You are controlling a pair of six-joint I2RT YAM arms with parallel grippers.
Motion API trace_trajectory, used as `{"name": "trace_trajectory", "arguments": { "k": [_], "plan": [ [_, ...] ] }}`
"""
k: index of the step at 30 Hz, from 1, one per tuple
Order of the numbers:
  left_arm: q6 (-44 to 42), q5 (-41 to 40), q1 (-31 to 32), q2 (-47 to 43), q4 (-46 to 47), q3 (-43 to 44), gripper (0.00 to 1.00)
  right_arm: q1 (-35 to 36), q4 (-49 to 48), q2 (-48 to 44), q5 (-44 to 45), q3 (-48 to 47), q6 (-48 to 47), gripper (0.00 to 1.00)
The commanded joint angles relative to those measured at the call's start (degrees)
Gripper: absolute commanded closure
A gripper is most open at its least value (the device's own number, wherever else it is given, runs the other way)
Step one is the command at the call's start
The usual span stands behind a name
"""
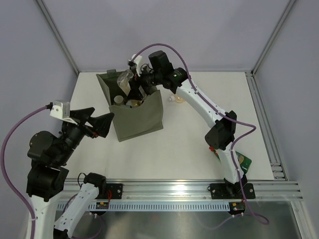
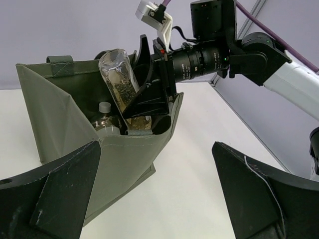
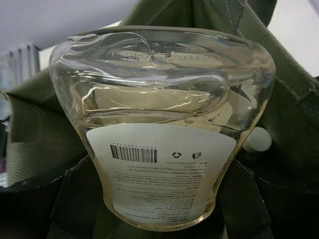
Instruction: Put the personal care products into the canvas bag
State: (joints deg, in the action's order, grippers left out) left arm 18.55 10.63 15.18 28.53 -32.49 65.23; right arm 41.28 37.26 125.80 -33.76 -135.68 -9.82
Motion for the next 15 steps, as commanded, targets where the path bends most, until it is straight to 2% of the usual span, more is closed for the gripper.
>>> {"name": "trace_trajectory", "arguments": {
  "k": [1,2,4,5,8,15],
  "plan": [
    [-1.5,-0.6,0.0,-0.4,0.9,0.2,0.01,-0.1,2.5,-3.5,0.9,-4.1,-11.9,0.74],
    [-1.7,-0.4,0.0,-0.3,1.0,-0.1,0.01,0.0,5.4,-2.8,-2.4,-5.4,-17.9,0.59],
    [-2.1,0.3,0.0,-0.1,1.3,-0.3,0.01,0.9,9.4,-1.3,-1.5,-7.3,-20.7,0.45],
    [-2.4,0.3,0.0,0.0,1.3,-0.3,0.01,1.3,9.8,-1.1,-0.9,-7.1,-21.9,0.3],
    [-3.0,0.4,0.0,0.1,0.8,0.2,0.01,3.0,8.5,-1.2,3.1,-5.1,-24.6,0.01],
    [-3.1,-0.7,0.0,-2.5,-0.6,-1.2,0.01,3.5,6.6,-1.9,5.0,-7.5,-22.5,0.0]
  ]
}}
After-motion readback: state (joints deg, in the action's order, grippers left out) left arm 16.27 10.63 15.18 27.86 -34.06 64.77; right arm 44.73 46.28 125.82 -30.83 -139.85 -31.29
